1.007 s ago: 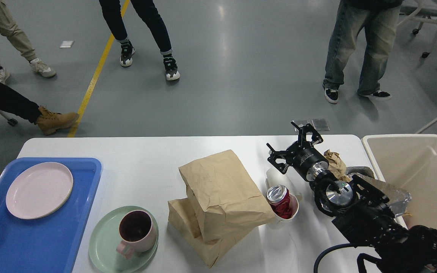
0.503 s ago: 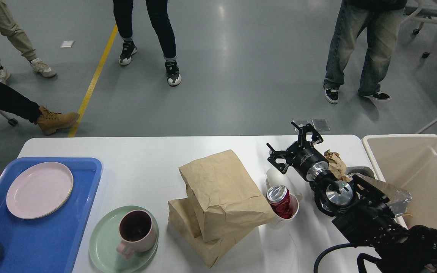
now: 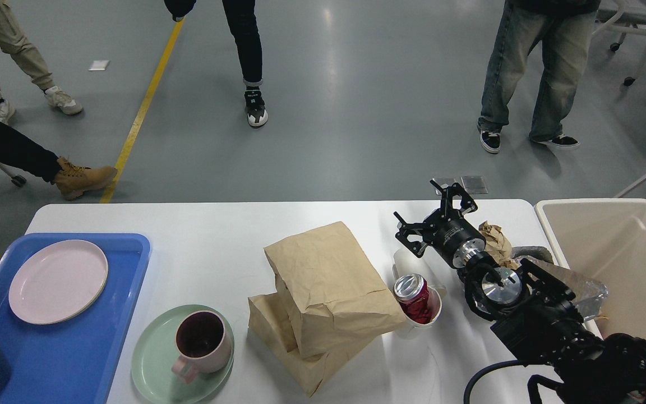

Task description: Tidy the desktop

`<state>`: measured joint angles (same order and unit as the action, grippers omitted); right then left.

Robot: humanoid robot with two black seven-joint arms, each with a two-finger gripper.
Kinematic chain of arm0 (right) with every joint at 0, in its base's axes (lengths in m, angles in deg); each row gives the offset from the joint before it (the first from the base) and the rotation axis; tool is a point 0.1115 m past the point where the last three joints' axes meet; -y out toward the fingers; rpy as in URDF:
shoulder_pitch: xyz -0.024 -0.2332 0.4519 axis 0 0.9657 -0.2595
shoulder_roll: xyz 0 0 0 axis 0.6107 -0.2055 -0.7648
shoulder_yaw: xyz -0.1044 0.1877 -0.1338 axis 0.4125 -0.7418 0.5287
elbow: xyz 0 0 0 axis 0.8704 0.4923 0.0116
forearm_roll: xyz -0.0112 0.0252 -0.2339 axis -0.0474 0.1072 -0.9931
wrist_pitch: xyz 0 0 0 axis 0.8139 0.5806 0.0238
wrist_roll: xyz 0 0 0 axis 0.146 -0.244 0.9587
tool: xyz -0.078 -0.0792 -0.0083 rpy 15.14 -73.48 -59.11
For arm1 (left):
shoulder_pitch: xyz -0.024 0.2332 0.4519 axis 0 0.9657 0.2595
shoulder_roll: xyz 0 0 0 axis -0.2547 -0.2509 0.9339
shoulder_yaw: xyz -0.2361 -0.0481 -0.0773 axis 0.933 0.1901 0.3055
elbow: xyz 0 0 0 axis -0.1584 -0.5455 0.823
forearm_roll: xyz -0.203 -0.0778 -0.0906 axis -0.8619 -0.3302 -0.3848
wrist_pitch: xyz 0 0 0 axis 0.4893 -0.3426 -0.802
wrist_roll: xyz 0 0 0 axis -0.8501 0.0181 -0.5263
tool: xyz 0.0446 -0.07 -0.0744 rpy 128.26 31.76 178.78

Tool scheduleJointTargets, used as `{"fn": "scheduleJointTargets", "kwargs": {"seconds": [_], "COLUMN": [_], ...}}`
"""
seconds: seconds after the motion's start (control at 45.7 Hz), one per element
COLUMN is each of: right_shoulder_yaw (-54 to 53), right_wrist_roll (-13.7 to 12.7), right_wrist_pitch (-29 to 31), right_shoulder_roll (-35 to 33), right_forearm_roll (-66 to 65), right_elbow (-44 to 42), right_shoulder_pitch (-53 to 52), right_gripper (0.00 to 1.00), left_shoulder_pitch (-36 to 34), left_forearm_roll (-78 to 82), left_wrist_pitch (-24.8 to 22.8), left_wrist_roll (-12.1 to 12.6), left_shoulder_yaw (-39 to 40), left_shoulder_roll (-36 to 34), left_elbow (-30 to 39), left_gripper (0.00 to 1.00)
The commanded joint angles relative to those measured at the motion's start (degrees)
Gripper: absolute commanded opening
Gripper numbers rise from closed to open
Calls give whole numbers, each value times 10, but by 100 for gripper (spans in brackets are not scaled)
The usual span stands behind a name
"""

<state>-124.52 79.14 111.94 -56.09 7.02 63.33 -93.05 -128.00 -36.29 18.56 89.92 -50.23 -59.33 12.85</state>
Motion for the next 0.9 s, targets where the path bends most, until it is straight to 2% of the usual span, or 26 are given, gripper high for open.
{"fn": "scheduleJointTargets", "kwargs": {"seconds": [0.0,0.175,0.241,0.328,0.657,0.876], "right_shoulder_yaw": [0,0,-1,-1,-1,-1], "right_wrist_roll": [0,0,0,0,0,0], "right_wrist_pitch": [0,0,0,0,0,0], "right_shoulder_roll": [-1,0,-1,-1,0,-1], "right_forearm_roll": [0,0,0,0,0,0], "right_elbow": [0,0,0,0,0,0], "right_shoulder_pitch": [0,0,0,0,0,0], "right_gripper": [100,100,100,100,100,100], "left_shoulder_pitch": [-5,-12,-25,-56,-170,-337], "left_forearm_roll": [1,1,0,0,-1,-8], "left_wrist_pitch": [0,-8,-22,-52,-52,-52], "left_wrist_roll": [4,5,5,5,5,4], "left_shoulder_yaw": [-1,-2,-2,-2,-4,-12], "left_shoulder_roll": [-5,-23,-42,-71,-136,-178], "left_elbow": [5,10,21,43,63,102], "left_gripper": [49,75,82,85,91,92]}}
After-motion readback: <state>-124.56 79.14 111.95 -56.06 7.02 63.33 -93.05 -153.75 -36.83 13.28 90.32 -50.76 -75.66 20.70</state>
